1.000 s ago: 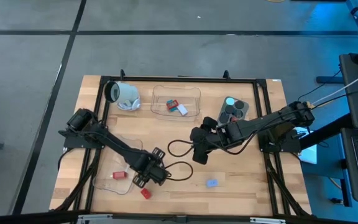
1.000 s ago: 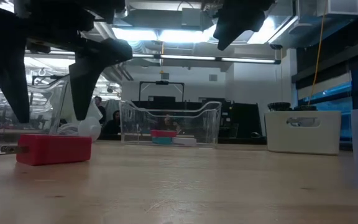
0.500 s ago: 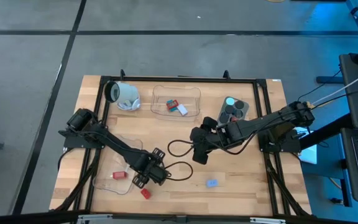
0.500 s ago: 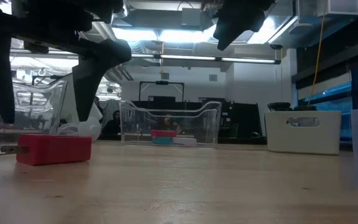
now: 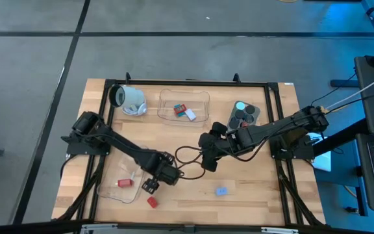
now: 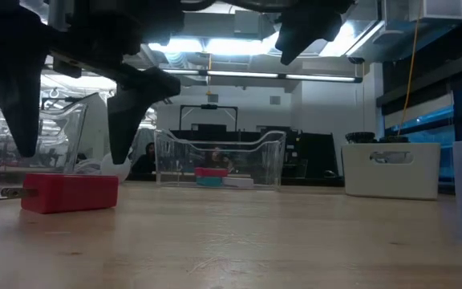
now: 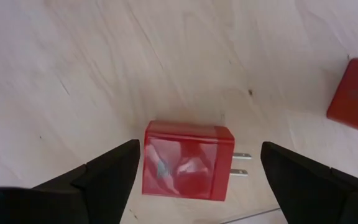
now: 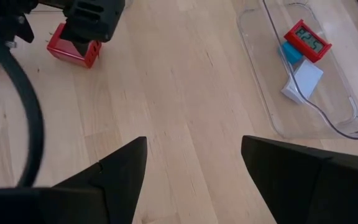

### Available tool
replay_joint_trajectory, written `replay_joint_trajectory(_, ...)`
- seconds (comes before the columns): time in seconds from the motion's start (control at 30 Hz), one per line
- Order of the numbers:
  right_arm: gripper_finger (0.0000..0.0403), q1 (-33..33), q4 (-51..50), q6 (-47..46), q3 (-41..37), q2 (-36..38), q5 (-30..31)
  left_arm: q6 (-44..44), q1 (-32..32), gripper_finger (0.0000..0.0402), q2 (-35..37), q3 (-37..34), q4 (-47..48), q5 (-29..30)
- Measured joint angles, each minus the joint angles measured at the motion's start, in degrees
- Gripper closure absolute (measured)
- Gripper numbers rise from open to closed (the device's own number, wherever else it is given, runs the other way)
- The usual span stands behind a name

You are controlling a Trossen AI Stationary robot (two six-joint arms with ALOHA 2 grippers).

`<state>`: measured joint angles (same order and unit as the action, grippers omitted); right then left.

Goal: Pick & Place Office items
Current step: Put the top red USB adapter into the left clear bin

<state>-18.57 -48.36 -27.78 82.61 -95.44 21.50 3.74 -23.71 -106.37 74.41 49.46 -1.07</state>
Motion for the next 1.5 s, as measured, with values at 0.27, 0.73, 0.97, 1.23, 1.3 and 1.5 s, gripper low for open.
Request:
replay_joint_trajectory(0.27,0.0138,0.0,0.0,0.0,0.0,0.0,0.0,-0.8,1.0,0.0068,-0.8,0.0,0.4,-0.7)
replay_joint_trajectory(0.73,0.0138,0.0,0.4,0.0,0.0,0.0,0.0,-2.5,1.8,0.0068,-3.6,-0.2,2.4,-1.0)
replay_joint_trajectory(0.97,0.0138,0.0,0.9,0.0,0.0,0.0,0.0,-2.6,2.1,0.0068,-3.3,0.0,2.0,0.0)
replay_joint_trajectory(1.23,0.0138,0.0,1.3,0.0,0.0,0.0,0.0,-1.3,2.1,0.0068,-3.3,0.0,3.0,0.7)
replay_joint_trajectory(1.3,0.0138,0.0,1.3,0.0,0.0,0.0,0.0,0.0,2.1,0.0068,-3.3,0.0,3.9,1.8)
replay_joint_trajectory(1.5,0.0138,0.0,1.4,0.0,0.0,0.0,0.0,3.1,2.1,0.0068,-3.3,0.0,6.6,6.8)
